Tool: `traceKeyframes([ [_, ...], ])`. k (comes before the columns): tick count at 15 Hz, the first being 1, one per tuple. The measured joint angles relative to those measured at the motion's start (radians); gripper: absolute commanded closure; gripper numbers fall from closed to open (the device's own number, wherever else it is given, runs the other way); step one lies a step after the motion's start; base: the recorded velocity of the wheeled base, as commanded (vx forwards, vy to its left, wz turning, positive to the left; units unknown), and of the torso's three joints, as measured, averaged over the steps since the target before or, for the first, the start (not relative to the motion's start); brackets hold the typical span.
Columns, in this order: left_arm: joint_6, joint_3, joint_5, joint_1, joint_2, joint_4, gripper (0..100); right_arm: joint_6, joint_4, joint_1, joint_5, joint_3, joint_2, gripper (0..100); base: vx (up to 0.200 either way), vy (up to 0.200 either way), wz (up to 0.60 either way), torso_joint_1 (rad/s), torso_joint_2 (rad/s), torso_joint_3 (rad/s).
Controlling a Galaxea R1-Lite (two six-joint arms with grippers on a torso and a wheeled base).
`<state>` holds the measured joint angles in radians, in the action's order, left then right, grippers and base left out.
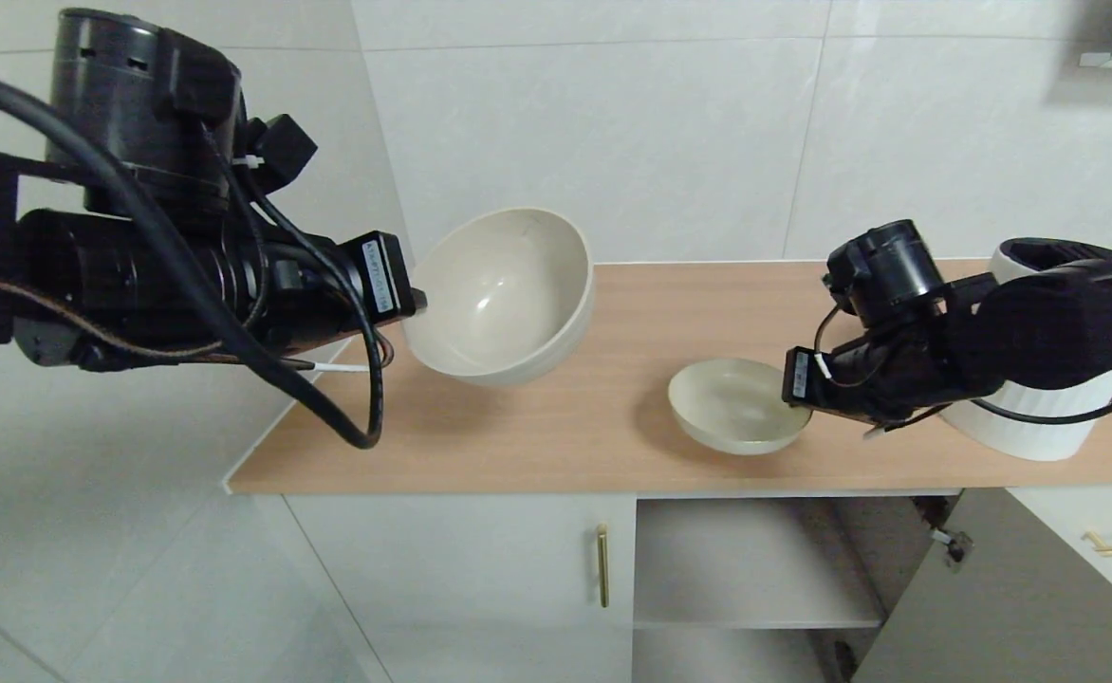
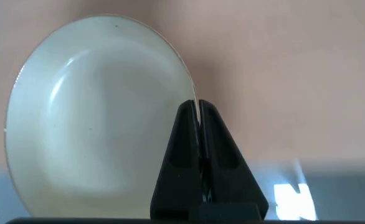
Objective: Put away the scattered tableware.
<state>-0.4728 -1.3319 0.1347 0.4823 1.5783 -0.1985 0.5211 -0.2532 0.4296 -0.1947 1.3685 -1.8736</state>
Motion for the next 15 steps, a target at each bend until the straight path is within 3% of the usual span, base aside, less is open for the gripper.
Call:
traceKeyframes([
  [6, 0.000, 0.133, 0.000, 0.048, -0.015, 0.001, 100, 0.002, -0.055, 0.103, -0.155, -0.097, 0.176, 100, 0.000, 0.000, 0.00, 0.000, 0.00, 0.000],
  [10, -0.004, 0.151, 0.001, 0.056, 0.019, 0.010, 100, 0.004, -0.053, 0.148, -0.196, -0.184, 0.274, 100, 0.000, 0.000, 0.00, 0.000, 0.00, 0.000],
  [15, -0.004, 0.152, 0.001, 0.058, 0.056, 0.011, 100, 0.005, -0.051, 0.153, -0.203, -0.233, 0.313, 100, -0.200, 0.000, 0.00, 0.001, 0.00, 0.002],
])
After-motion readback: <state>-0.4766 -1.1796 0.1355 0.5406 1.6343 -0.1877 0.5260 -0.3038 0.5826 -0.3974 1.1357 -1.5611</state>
